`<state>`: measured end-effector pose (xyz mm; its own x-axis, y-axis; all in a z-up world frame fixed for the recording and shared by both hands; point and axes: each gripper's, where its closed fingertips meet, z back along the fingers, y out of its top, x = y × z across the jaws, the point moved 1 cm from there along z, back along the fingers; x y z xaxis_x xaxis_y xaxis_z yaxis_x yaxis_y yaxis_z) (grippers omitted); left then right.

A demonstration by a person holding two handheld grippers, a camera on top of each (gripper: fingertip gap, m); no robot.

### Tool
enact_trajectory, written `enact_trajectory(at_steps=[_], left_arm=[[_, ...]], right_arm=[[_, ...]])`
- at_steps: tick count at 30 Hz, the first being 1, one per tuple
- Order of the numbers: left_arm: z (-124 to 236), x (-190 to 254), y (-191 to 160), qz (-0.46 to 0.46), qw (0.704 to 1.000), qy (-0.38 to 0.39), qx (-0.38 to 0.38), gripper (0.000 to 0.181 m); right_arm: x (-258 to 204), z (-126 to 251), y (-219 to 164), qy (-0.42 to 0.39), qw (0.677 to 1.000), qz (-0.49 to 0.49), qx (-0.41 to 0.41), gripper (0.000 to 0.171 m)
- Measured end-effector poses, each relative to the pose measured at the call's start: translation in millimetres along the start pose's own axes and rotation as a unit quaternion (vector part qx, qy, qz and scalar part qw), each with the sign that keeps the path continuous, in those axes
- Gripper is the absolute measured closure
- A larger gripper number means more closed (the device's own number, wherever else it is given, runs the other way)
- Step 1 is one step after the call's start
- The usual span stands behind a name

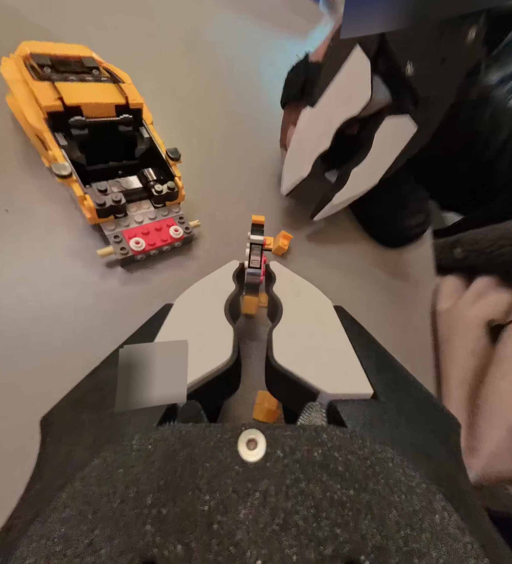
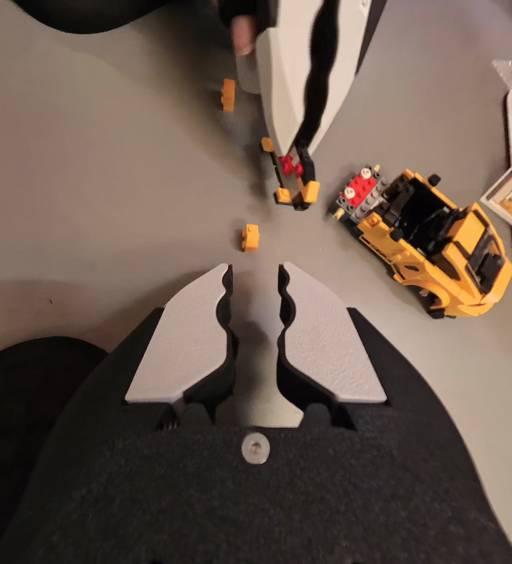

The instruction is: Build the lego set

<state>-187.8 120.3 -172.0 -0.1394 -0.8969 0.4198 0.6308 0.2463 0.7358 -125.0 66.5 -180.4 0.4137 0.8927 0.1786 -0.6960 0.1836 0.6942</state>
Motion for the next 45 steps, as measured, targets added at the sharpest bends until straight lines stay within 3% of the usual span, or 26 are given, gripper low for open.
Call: enact_trajectory(at_steps=[5, 9, 13, 20, 23, 25, 28, 30, 36, 41, 45], left_arm=[[2, -1, -3, 0.096, 0.994, -0.045, 0.004, 0.169], [-1, 0, -9, 0.101, 0.994, -0.05, -0.013, 0.169], [-3, 10, -8, 0.098, 0.992, -0.076, -0.019, 0.169], [5, 31, 4, 0.15, 0.972, -0.18, 0.017, 0.169], [5, 38, 5, 0.154, 0.968, -0.199, 0.016, 0.169], [6, 42, 6, 0.155, 0.965, -0.212, 0.017, 0.169], [6, 44, 7, 0.153, 0.964, -0.218, 0.019, 0.169], [8, 45, 10, 0.138, 0.966, -0.217, 0.032, 0.168], [19, 50, 29, -0.019, 0.987, -0.131, 0.096, 0.129], [18, 49, 38, -0.164, 0.979, -0.011, 0.121, 0.127], [15, 49, 37, -0.212, 0.97, 0.029, 0.114, 0.144]], right_arm=[[-8, -6, 11, -0.023, 0.997, 0.072, 0.013, 0.143], [-4, -12, 14, -0.04, 0.997, 0.069, 0.024, 0.145], [7, -8, 28, -0.059, 0.996, 0.03, 0.067, 0.135], [0, -11, 48, -0.124, 0.978, 0.144, 0.083, 0.123], [-2, -11, 56, -0.138, 0.971, 0.163, 0.104, 0.128], [-3, -9, 57, -0.147, 0.967, 0.179, 0.107, 0.142], [-4, -7, 58, -0.141, 0.968, 0.173, 0.113, 0.143], [-4, -5, 60, -0.135, 0.97, 0.156, 0.125, 0.143], [17, 9, 58, -0.116, 0.977, 0.023, 0.176, 0.143], [19, 16, 66, -0.083, 0.972, -0.045, 0.215, 0.143], [15, 18, 72, -0.064, 0.969, -0.061, 0.231, 0.143]])
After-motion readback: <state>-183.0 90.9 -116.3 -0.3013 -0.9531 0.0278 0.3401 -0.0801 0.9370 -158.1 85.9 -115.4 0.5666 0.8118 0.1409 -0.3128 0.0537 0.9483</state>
